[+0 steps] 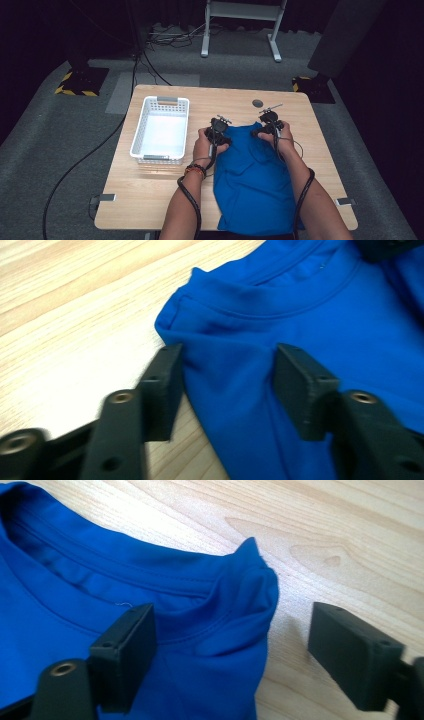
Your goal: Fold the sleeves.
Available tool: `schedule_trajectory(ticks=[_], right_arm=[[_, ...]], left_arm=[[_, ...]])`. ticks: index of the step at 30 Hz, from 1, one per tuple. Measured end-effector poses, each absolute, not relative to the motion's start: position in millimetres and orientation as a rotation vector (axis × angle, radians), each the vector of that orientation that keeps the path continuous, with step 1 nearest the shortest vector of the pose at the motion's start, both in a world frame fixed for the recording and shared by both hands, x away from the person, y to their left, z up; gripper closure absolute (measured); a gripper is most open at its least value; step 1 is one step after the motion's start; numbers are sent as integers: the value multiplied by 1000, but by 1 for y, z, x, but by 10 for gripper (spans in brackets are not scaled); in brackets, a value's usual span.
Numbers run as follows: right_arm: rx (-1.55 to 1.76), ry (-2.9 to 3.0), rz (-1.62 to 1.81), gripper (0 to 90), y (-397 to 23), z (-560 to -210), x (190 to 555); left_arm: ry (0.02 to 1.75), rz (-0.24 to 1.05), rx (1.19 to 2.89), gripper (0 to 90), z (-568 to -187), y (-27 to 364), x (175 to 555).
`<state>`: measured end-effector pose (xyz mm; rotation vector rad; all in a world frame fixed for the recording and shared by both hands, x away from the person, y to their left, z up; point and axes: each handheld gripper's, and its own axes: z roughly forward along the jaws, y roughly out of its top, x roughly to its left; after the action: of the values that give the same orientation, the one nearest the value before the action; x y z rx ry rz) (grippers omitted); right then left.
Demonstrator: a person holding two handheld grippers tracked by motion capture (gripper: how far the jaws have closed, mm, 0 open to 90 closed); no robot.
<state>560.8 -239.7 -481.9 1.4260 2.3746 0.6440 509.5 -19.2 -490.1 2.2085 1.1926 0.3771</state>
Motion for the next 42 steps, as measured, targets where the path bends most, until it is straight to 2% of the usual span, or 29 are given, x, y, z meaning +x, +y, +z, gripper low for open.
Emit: schedule_trajectory(ticks=[3, 5, 7, 11, 12, 18, 25, 42], right_arm=[[1437, 2391, 681, 313, -240, -482, 561], [1420, 2406, 710, 456, -239, -480, 560], [1409, 2420, 734, 601, -239, -479, 558], [1401, 2446, 784, 794, -241, -479, 555], [1399, 2444, 787, 814, -241, -479, 554], [1358, 2427, 877, 840, -245, -466, 546], [1327, 2373, 1000, 842, -254, -447, 536], [1262, 2285, 1169, 845, -275, -408, 515]], left_arm=[[1168, 365, 2205, 610, -490, -22, 509], [1154, 356, 2212, 715, -490, -25, 508], [1144, 344, 2215, 781, -489, -26, 507], [1141, 352, 2220, 827, -489, -27, 507], [1136, 355, 2221, 829, -489, -28, 507], [1147, 398, 2208, 835, -481, -28, 509], [1106, 493, 2189, 839, -455, -31, 512], [998, 587, 2126, 844, -401, -26, 503]])
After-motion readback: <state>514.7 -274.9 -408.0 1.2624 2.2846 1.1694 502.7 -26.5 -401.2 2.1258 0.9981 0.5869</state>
